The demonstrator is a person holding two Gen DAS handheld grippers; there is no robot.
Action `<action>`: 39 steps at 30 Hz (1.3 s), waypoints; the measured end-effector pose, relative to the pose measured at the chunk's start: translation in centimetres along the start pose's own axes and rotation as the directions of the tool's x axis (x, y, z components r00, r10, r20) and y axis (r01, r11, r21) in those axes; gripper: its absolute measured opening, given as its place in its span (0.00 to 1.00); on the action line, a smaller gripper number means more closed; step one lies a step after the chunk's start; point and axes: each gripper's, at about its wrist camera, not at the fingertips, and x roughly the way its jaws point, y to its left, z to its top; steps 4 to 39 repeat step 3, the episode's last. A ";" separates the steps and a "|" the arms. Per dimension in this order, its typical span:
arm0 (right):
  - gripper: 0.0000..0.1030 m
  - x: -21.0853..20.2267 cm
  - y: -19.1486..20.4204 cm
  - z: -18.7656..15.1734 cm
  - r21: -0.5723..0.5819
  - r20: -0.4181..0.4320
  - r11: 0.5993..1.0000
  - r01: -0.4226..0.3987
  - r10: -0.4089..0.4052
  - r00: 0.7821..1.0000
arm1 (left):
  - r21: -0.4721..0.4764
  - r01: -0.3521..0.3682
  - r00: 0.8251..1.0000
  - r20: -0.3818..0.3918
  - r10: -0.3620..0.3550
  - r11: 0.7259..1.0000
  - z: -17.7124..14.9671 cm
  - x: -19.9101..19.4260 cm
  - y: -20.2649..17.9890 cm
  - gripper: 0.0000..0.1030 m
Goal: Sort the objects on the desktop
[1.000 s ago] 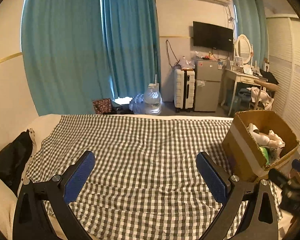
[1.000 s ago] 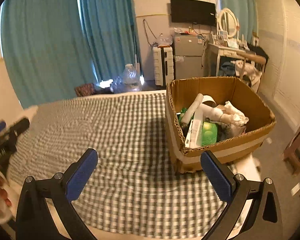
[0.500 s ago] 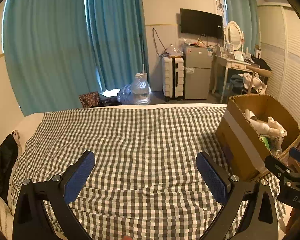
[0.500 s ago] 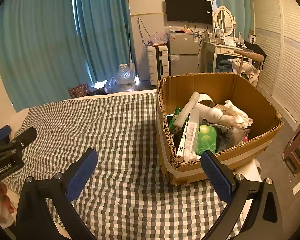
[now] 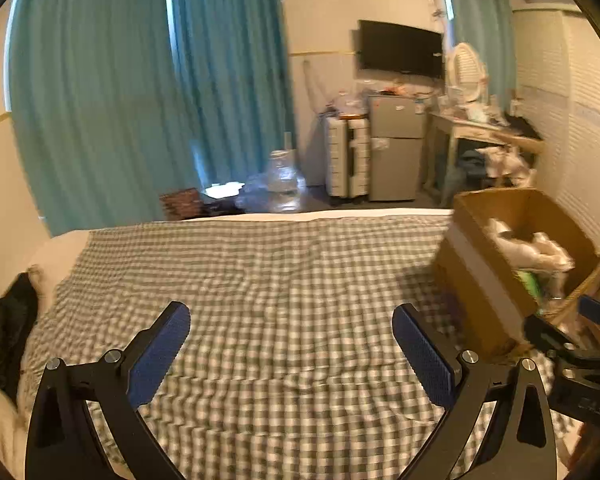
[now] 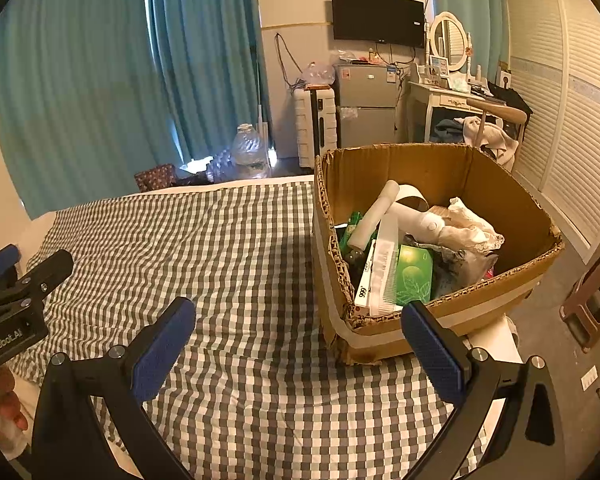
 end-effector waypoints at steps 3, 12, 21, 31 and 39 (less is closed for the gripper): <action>1.00 -0.2 0.2 0.0 -0.007 0.006 1.000 -0.005 0.006 1.000 | -0.021 0.002 1.000 -0.007 -0.002 1.000 0.0 -0.2 0.3 1.00; 1.00 -0.2 0.2 0.0 -0.007 0.006 1.000 -0.005 0.006 1.000 | -0.021 0.002 1.000 -0.007 -0.002 1.000 0.0 -0.2 0.3 1.00; 1.00 -0.2 0.2 0.0 -0.007 0.006 1.000 -0.005 0.006 1.000 | -0.021 0.002 1.000 -0.007 -0.002 1.000 0.0 -0.2 0.3 1.00; 1.00 -0.2 0.2 0.0 -0.007 0.006 1.000 -0.005 0.006 1.000 | -0.021 0.002 1.000 -0.007 -0.002 1.000 0.0 -0.2 0.3 1.00; 1.00 -0.2 0.2 0.0 -0.007 0.006 1.000 -0.005 0.006 1.000 | -0.021 0.002 1.000 -0.007 -0.002 1.000 0.0 -0.2 0.3 1.00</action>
